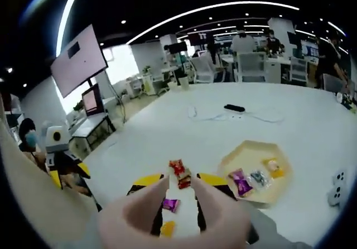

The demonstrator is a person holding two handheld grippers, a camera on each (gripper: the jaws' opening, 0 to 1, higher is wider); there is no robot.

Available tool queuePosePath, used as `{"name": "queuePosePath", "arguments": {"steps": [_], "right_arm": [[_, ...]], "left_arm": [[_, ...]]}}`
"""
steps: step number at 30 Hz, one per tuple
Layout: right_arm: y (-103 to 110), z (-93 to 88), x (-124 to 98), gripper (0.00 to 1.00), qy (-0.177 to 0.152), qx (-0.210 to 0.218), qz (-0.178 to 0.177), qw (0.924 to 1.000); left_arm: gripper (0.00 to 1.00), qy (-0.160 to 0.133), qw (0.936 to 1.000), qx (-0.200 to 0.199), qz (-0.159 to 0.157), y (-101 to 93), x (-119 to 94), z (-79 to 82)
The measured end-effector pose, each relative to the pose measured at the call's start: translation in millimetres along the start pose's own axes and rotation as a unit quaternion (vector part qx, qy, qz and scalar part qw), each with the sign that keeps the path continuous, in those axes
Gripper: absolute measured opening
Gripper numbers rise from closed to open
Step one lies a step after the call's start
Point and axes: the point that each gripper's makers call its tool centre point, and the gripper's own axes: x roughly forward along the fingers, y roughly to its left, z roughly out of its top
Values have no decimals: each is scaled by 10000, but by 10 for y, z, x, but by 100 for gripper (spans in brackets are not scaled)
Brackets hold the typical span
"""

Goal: Place the target food into the container with the food tongs after gripping and lifting it, then release it inside without dropping or visibly crushing the food.

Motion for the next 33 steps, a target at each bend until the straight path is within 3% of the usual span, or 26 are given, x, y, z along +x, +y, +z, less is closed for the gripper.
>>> {"name": "queuePosePath", "arguments": {"steps": [13, 33], "right_arm": [[241, -211, 226, 25, 328, -369, 341, 9982], [593, -501, 353, 27, 781, -844, 803, 9901]], "left_arm": [[43, -50, 10000, -52, -15, 76, 12, 25], [43, -82, 9999, -119, 30, 124, -41, -5]]}}
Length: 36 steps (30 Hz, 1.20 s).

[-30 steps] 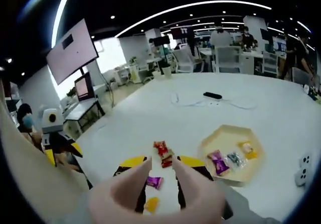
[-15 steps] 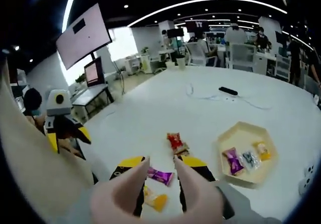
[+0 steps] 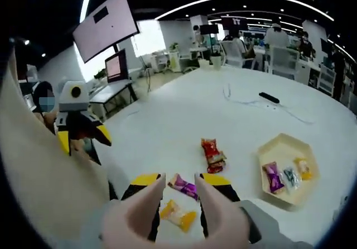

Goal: Place the target food into the container with the food tongs after gripping and lifting it, then release it inside without dropping or visibly crushing the food.

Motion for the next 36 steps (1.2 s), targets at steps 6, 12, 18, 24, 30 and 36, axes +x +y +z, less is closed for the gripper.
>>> {"name": "queuePosePath", "arguments": {"steps": [6, 12, 18, 24, 30, 36], "right_arm": [[93, -61, 76, 27, 148, -142, 173, 9996], [167, -124, 142, 28, 290, -322, 312, 9986], [207, -149, 177, 28, 406, -575, 417, 9967], [222, -161, 181, 28, 448, -695, 453, 9955], [239, -225, 201, 29, 579, -974, 514, 9922], [294, -284, 238, 29, 728, -1201, 657, 9879]], "left_arm": [[43, -6, 10000, -24, 56, 17, -38, -11], [43, -14, 9999, -54, 118, 34, -71, -22], [44, -60, 9998, -60, 163, 38, -82, -14], [44, -73, 9998, -57, 175, 36, -80, -22], [44, -125, 9996, -30, 246, 33, -108, -12], [44, -149, 9992, -44, 382, 28, -155, -69]]}}
